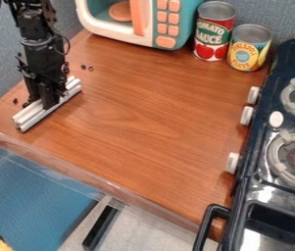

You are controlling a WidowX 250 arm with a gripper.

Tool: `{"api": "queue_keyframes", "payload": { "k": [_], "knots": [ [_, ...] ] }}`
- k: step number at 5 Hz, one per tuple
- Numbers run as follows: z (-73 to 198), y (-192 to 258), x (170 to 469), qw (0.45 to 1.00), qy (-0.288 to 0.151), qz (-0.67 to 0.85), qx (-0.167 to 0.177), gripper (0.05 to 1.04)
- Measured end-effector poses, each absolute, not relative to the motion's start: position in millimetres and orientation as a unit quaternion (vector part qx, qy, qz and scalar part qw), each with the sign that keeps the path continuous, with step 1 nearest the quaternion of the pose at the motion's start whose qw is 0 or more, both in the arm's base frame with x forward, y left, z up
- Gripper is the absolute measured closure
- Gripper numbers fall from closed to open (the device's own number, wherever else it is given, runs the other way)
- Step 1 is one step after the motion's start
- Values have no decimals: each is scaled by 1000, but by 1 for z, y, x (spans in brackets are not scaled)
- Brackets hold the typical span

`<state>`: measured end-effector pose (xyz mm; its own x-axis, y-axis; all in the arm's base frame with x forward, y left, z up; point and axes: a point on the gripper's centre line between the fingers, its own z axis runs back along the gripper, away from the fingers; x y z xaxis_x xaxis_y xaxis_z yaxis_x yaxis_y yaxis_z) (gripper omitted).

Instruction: Sweep into pile

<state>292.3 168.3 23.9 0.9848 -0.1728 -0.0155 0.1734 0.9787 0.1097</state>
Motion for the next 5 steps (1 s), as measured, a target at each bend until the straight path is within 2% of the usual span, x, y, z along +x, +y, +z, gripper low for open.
{"api": "queue_keyframes", "payload": {
  "k": [1, 2, 4, 5],
  "knots": [
    [25, 140, 289, 996, 10, -82, 21, 746],
    [38, 100, 297, 996, 0, -91, 10, 746],
    [45, 22, 308, 989, -11, -136, 48, 746],
    [27, -11, 312, 988, 12, -149, 37, 746]
  ]
}}
